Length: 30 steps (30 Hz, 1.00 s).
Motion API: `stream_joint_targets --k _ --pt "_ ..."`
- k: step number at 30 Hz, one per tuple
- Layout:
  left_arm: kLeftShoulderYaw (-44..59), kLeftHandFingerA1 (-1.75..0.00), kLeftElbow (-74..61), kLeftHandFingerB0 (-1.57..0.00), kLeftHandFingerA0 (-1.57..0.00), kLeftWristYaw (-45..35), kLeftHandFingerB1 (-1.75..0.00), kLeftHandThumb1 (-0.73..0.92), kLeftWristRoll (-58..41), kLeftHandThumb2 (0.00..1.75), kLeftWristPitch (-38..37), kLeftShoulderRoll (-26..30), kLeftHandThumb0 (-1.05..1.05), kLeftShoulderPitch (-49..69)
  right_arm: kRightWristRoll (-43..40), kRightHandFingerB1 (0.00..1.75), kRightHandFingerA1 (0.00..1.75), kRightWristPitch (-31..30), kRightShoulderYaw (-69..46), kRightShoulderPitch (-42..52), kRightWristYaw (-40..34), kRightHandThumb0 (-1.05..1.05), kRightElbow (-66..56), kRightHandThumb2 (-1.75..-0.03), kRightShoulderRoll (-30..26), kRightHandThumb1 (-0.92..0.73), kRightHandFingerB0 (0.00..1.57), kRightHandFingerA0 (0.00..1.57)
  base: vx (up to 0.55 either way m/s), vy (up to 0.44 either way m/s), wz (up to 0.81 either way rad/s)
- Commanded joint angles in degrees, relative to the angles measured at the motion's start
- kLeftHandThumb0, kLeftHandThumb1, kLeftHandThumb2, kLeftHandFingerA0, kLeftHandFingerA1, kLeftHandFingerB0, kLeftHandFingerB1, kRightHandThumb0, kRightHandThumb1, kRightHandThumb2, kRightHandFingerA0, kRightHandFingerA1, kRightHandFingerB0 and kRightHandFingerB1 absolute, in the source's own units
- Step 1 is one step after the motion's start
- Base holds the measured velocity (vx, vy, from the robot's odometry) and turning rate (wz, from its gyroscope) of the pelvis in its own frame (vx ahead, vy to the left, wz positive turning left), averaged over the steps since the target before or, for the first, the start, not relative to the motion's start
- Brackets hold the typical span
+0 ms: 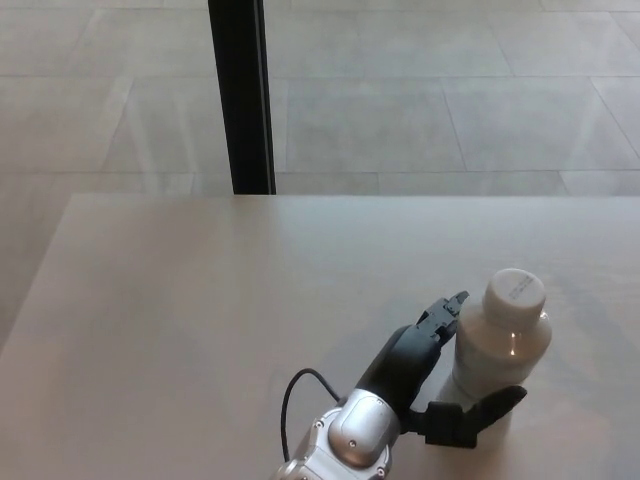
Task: The robot uses its left hand to to lift the bottle kept on the middle of the desk and tilts it towards its right hand. It then uses its right hand to rotate its cap to open it and places the bottle and cap back on the desk
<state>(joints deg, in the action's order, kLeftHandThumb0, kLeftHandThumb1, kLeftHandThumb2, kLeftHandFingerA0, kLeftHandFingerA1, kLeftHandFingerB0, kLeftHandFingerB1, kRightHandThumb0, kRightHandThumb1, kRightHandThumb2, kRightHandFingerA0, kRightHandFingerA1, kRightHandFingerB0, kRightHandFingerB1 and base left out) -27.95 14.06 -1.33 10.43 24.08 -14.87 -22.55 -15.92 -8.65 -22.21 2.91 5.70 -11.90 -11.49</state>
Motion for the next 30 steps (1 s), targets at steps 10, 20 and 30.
stream_joint_targets --k 10,20,30 --pt "-1.93 -0.36 5.92 0.00 0.00 1.41 -0.02 0.55 -1.56 0.96 -7.18 -5.01 -1.05 2.91 1.11 0.50 0.74 -0.09 -2.08 -2.26 -4.55 -0.62 -0.68 -0.91 0.11 -0.53 0.38 0.50 0.00 0.000 0.00" --pt "-1.42 -0.22 10.03 0.00 0.00 8.67 0.00 0.50 -1.86 0.89 -12.31 -9.89 -1.01 0.42 1.16 0.49 0.73 -0.24 -1.52 -2.52 -5.54 -0.63 -1.19 -0.90 0.64 -0.52 0.37 0.51 0.00 0.000 0.00" --pt "0.18 -1.53 18.16 -0.13 -0.94 37.33 -0.42 0.82 1.36 0.64 -22.87 -20.70 -0.30 3.13 1.05 0.51 0.73 0.78 -1.80 -2.60 -6.99 -0.60 -0.79 -0.90 1.95 -0.52 0.42 0.52 0.00 0.000 0.00"
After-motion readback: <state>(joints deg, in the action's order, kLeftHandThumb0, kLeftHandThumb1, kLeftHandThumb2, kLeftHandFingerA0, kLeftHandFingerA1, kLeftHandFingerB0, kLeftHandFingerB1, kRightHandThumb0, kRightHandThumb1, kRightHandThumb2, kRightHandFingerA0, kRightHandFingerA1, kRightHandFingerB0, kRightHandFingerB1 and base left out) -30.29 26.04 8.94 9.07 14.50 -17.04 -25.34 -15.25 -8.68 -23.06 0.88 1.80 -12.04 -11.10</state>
